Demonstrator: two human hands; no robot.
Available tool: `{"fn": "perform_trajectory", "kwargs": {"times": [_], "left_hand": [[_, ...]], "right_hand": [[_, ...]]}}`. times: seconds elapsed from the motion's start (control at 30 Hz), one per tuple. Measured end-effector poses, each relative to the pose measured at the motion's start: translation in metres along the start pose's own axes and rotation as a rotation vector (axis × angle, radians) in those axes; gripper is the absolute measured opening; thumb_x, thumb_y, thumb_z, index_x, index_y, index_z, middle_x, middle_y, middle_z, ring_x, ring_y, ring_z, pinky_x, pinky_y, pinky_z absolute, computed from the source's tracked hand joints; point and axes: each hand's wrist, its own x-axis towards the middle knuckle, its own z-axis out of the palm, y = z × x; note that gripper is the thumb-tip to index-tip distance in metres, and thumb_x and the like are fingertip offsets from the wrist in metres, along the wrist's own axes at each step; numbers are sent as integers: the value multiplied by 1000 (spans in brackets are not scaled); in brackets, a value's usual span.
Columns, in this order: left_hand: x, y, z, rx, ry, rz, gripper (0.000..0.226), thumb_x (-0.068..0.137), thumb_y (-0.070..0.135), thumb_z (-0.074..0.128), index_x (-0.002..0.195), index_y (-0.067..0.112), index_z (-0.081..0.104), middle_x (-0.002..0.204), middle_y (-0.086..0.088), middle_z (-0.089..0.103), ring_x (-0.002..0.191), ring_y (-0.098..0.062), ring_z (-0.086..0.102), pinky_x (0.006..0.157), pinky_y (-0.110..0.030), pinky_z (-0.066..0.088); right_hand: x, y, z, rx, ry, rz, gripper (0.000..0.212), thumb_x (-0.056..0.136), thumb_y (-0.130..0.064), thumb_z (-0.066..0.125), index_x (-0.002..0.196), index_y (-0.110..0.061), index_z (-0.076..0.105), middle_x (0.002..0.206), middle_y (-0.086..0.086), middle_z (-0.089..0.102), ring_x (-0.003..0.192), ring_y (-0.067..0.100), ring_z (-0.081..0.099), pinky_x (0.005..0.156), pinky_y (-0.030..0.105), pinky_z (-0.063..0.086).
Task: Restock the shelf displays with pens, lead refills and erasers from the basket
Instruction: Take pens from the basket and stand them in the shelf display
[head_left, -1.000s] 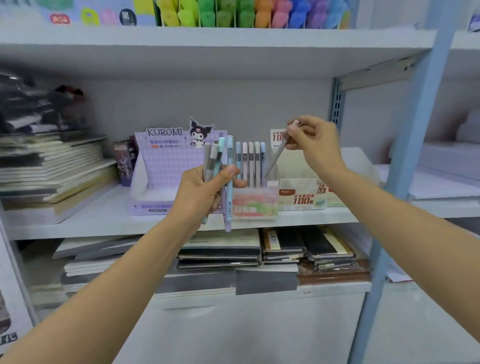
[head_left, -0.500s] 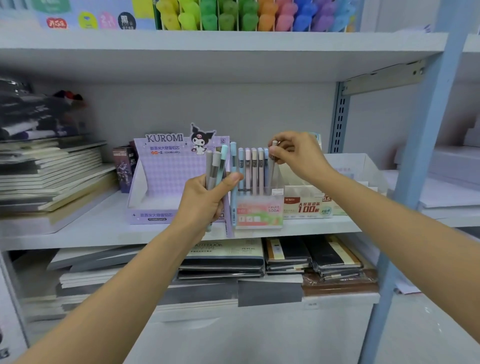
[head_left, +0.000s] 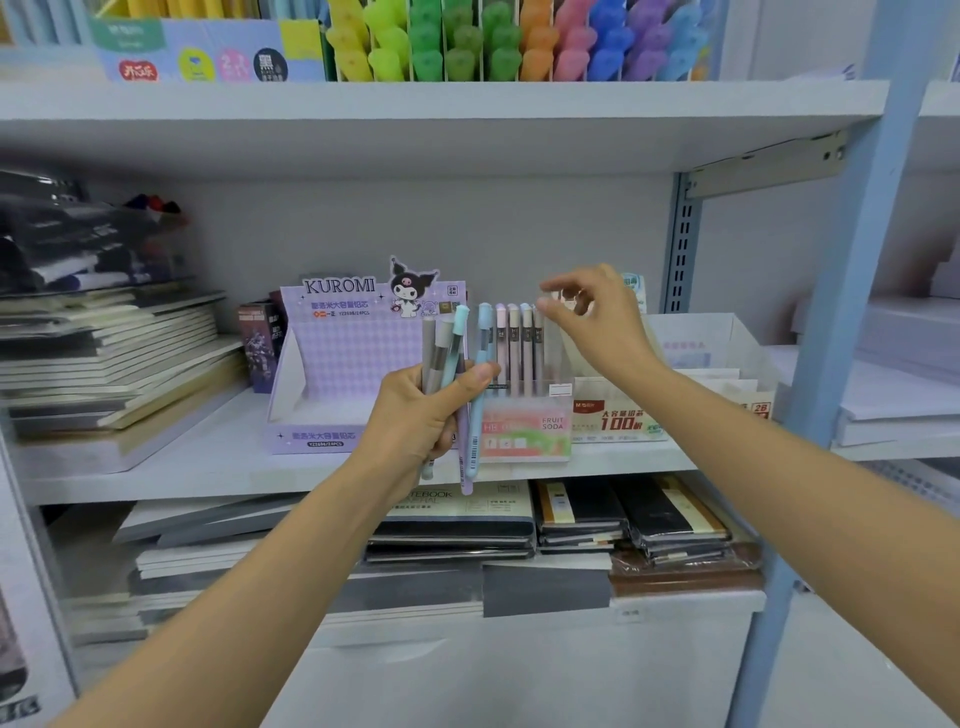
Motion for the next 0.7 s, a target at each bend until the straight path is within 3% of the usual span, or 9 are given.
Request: {"fn": "perform_trajectory", "kwargs": {"times": [0.1,0.2,0.33,0.4,0.5,0.7], "left_hand": [[-1,0,3,2,7,-9,49,75,34,76,103,-6,69,42,0,36,35,-10,24,33,-17,22],[-3,-1,9,9,21,-12,43,80,27,76,98,-11,65,42,-1,36,34,-10,23,34,-15,23],[-9,2,12,8,48,-6,30,82,26,75,90,-2,70,38,5,42,31,-7,25,33,-14,24],[-10,5,11,1,55,-13,20,83,28,74,77,9,73,38,6,45,32,-7,25,33,-14,24],[-13,10,9,1,53,-39,22,78,32,76,60,20,72,40,3,42,33,-9,25,33,-16,23],[-16,10,10,24,41,-33,17,79,29,77,77,13,72,40,5,44,34,-8,26,32,-17,24]], "right_hand": [[-13,-25,-8,413,-124,69,31,83,-44,70,95,-15,67,80,-2,70,67,7,61,61,18,49],[-26,-43,-5,477,-300,61,35,72,-49,75,84,-17,68,72,-1,72,61,8,65,53,14,46],[-29,-45,-9,588,-353,70,13,77,-27,79,81,-16,73,76,5,74,68,12,68,58,19,51],[-29,-44,-13,636,-375,78,10,81,-21,75,88,-14,75,82,8,74,74,15,69,65,21,55],[-30,-44,-16,742,-347,92,10,87,-13,68,95,-10,74,85,7,75,78,17,70,68,20,56],[-37,-52,-16,733,-347,91,15,89,-11,66,103,-9,71,95,12,74,87,25,72,71,26,58]]}}
